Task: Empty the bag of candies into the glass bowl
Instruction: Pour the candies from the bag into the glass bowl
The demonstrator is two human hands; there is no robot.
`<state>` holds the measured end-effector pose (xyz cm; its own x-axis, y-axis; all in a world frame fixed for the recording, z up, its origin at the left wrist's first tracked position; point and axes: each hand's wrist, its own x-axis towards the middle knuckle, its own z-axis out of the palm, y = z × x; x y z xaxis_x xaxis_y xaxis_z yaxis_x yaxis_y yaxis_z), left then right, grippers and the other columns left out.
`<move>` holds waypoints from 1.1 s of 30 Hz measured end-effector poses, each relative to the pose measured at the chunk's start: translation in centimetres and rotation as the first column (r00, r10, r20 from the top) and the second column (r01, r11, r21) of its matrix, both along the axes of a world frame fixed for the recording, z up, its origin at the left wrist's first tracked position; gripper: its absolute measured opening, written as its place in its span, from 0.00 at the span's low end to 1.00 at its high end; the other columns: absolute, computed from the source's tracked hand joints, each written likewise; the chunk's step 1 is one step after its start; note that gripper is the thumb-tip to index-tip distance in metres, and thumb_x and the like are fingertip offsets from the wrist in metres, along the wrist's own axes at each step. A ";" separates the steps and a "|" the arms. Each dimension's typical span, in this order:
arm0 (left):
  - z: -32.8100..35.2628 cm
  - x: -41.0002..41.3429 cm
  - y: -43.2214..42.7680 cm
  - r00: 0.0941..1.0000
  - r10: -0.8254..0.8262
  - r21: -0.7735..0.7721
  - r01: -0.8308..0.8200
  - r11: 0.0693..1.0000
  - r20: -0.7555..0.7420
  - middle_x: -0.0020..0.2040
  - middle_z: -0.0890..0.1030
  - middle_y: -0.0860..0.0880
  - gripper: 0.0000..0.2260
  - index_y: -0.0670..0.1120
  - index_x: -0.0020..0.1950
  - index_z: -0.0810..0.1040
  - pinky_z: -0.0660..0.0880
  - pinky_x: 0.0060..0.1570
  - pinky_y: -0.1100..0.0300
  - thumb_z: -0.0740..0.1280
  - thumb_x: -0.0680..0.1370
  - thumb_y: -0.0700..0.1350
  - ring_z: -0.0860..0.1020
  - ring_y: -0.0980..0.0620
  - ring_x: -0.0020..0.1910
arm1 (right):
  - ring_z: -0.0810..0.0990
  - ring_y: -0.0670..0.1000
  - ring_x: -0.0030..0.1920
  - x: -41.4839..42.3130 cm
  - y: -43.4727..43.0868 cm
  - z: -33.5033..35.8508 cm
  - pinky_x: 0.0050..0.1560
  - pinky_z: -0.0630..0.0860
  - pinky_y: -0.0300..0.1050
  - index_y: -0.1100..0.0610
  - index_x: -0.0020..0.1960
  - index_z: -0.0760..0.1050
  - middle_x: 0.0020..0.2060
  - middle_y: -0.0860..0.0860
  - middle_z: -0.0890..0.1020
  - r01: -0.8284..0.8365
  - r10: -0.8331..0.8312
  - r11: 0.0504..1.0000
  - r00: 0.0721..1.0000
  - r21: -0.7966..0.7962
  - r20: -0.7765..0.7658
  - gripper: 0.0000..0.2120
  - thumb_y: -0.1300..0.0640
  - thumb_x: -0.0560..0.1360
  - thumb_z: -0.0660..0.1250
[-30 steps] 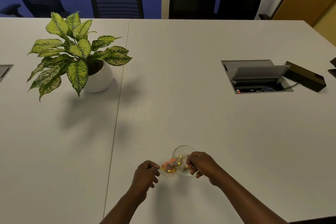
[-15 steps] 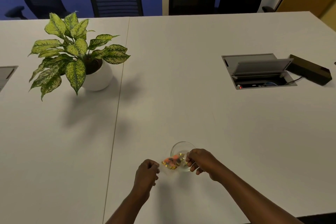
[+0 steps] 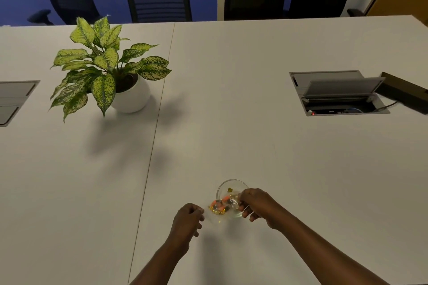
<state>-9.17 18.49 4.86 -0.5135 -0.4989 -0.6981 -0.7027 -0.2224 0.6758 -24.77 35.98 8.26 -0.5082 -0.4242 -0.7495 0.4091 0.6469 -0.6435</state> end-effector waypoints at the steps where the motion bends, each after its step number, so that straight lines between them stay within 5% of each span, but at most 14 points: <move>1: 0.0 0.0 0.0 1.000 0.012 0.007 -0.012 1.000 -0.003 0.40 0.82 0.44 0.06 0.38 0.48 0.80 0.71 0.29 0.58 0.64 0.79 0.39 0.76 0.49 0.33 | 0.79 0.50 0.31 -0.1 0.1 0.0 0.29 0.74 0.40 0.59 0.45 0.79 0.37 0.54 0.83 -0.003 0.003 1.000 1.000 -0.003 0.000 0.11 0.57 0.82 0.62; 33: 1.4 -1.4 1.3 0.984 0.162 -0.062 -0.167 0.984 -0.071 0.39 0.81 0.44 0.06 0.37 0.46 0.81 0.74 0.30 0.58 0.65 0.77 0.38 0.76 0.49 0.33 | 0.80 0.50 0.32 -1.2 1.4 -0.6 0.30 0.74 0.41 0.58 0.45 0.81 0.38 0.54 0.83 -0.051 0.054 0.998 0.997 -0.043 0.060 0.13 0.48 0.79 0.67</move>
<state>-10.56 19.75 6.28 -0.4642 -0.6251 -0.6275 -0.6138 -0.2838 0.7367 -26.01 37.33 7.68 -0.4385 -0.4805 -0.7595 0.4147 0.6416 -0.6453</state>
